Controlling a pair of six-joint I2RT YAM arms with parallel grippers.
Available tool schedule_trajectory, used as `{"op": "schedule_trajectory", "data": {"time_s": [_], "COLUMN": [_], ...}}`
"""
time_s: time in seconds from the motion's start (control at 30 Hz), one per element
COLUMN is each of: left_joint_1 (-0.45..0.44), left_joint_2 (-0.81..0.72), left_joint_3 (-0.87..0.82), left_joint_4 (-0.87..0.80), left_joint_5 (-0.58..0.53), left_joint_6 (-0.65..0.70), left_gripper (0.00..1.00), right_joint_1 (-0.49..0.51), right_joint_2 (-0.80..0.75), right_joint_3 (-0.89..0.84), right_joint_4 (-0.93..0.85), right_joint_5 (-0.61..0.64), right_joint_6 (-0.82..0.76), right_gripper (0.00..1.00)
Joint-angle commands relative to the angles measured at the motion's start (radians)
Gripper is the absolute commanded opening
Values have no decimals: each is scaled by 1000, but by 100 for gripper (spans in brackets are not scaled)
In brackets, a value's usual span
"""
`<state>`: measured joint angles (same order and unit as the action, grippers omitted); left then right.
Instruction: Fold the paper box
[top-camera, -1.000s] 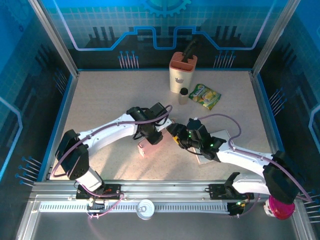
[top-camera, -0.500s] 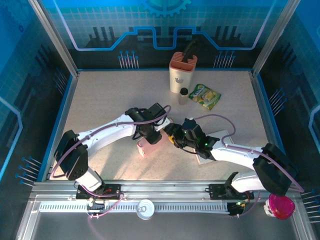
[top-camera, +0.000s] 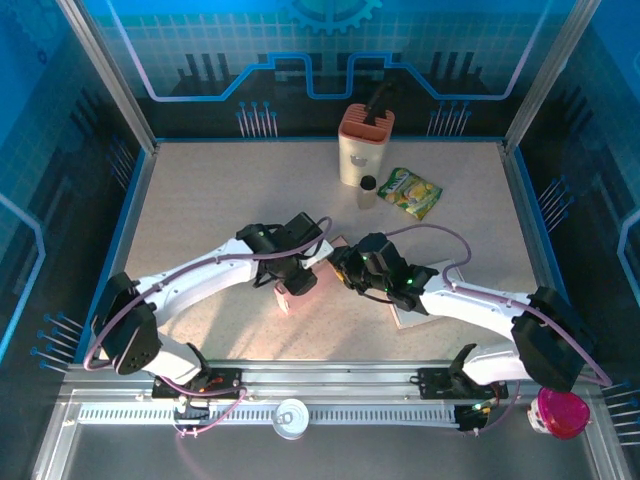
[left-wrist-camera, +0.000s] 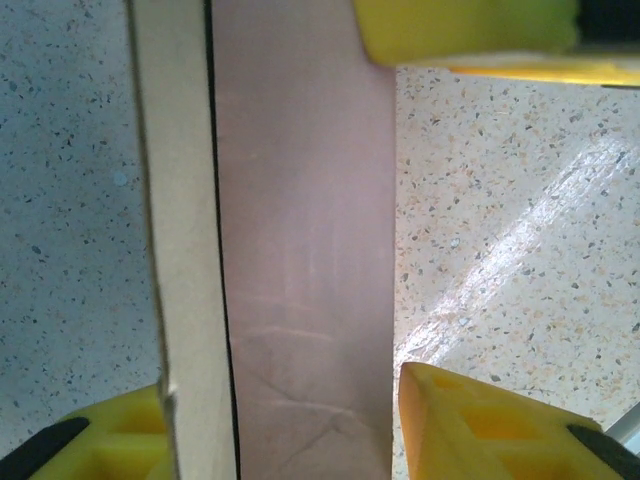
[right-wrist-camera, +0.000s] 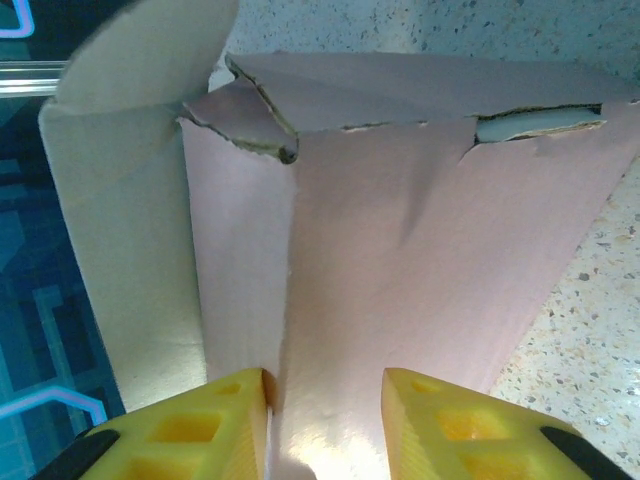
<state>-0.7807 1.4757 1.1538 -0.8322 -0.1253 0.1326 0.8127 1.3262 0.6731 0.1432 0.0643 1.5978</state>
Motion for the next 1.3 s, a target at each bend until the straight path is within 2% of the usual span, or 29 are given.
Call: {"op": "schedule_trajectory", "data": {"time_s": [0.0,0.1,0.23,0.4,0.57,0.73,0.9,1.03,1.17,1.27], "left_joint_1": [-4,-4,-4,-3,-3,-3,-4,-3,-4,-4], "left_joint_2": [-38,-38,-28,-25,-18,-19,-25,-31,-47,-60], "left_joint_3": [-30,-34,-32,-31,-27,-27,-33,-34,-39,-42], "left_joint_4": [11,17,14,21,20,21,26,36,48,47], "left_joint_5": [3,10,12,10,9,12,4,-8,-17,-16], "left_joint_6": [-4,0,4,7,9,10,16,15,14,9], "left_gripper": [43,39,33,32,33,33,36,38,43,44], "right_joint_1": [8,14,30,39,40,40,42,41,39,40], "right_joint_2": [34,14,-54,-114,-68,18,53,69,105,129], "right_joint_3": [-12,-12,2,0,2,-3,0,-5,0,25], "right_joint_4": [-154,-124,-150,-148,-72,48,91,48,-39,-110], "right_joint_5": [48,54,97,121,71,23,24,36,42,40], "right_joint_6": [17,-6,-43,-59,-54,-28,-27,-4,33,43], "right_gripper": [33,35,43,54,58,58,59,58,47,44]}}
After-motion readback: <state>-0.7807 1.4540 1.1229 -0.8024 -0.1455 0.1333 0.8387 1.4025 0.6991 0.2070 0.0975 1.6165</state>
